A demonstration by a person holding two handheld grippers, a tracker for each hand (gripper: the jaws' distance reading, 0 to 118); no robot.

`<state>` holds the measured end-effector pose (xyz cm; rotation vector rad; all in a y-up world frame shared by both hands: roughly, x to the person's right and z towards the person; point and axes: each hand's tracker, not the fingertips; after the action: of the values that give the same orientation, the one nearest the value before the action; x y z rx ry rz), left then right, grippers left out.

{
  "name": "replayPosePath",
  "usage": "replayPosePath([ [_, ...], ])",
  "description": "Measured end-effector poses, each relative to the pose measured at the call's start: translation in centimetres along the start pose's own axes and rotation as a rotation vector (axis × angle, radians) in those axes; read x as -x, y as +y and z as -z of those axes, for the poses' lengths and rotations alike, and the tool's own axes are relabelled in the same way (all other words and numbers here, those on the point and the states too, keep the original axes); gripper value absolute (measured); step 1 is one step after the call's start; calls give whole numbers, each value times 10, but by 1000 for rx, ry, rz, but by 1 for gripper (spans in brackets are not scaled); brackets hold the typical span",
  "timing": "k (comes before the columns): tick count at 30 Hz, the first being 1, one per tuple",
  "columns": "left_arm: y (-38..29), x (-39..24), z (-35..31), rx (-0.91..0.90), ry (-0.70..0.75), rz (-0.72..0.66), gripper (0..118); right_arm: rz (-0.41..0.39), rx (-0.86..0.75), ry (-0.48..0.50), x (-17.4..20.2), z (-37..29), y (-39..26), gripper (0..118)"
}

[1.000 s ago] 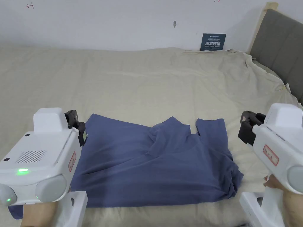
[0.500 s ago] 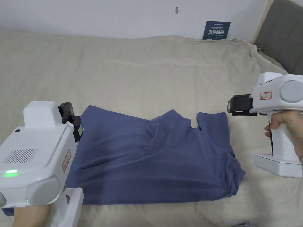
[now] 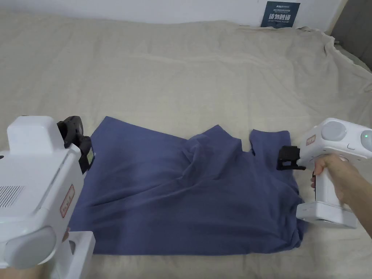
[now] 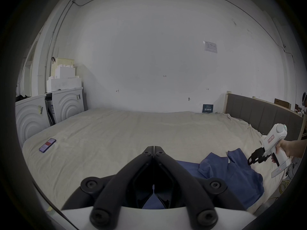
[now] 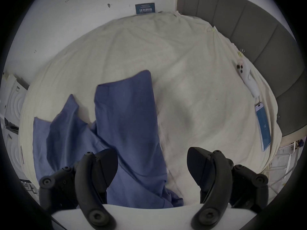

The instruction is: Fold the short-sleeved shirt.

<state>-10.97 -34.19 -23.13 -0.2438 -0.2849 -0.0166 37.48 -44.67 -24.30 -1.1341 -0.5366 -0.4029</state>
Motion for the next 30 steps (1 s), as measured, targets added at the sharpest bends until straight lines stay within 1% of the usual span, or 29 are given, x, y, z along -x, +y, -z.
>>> replayPosePath([
  [1, -1, -1, 2, 2, 3, 3, 0, 4, 3, -3, 0, 4, 0, 80],
  [3, -4, -1, 5, 18, 0, 8, 0, 10, 12, -9, 0, 10, 1, 48],
  [5, -6, 0, 9, 28, 0, 11, 0, 19, 22, -29, -1, 14, 1, 24],
  [8, -9, 0, 14, 43, 1, 12, 0, 31, 40, -18, -4, 19, 0, 2],
  [11, -11, 1, 20, 59, 0, 1, 0, 57, 45, 1, -4, 19, 0, 1],
  [14, -13, 4, 27, 84, -12, -16, 0, 41, 45, -1, -5, 20, 0, 1],
  [15, -13, 5, 31, 94, -16, -31, 3, 43, 39, 2, -6, 18, 0, 1],
  [16, -12, 7, 37, 115, -20, -52, 11, 49, 35, 7, -6, 17, 0, 1],
  [17, -10, 10, 45, 153, -47, -76, 25, 51, 32, 13, -7, 15, 1, 1],
  [18, -9, 15, 55, 185, -75, -94, 42, 49, 29, 17, -7, 12, 1, 0],
  [20, -4, 20, 80, 259, -120, -132, 87, 39, 10, 23, -7, 7, 1, 0],
  [21, -2, 22, 92, 282, -143, -141, 103, 28, 6, 29, -6, 5, 1, 0],
  [22, 3, 22, 103, 311, -151, -137, 113, 19, -1, 31, -6, 2, 1, 0],
  [23, 7, 22, 118, 334, -145, -133, 118, 11, -10, 32, -5, -1, 1, 0],
  [25, 14, 24, 146, 388, -145, -120, 118, -7, -15, 40, -4, -3, 1, 0],
  [28, 21, 31, 193, 510, -151, -179, 118, -31, -28, 43, -2, -6, 1, 0],
  [30, 23, 34, 220, 580, -118, -161, 118, -38, -31, 54, -4, -6, 1, 0],
])
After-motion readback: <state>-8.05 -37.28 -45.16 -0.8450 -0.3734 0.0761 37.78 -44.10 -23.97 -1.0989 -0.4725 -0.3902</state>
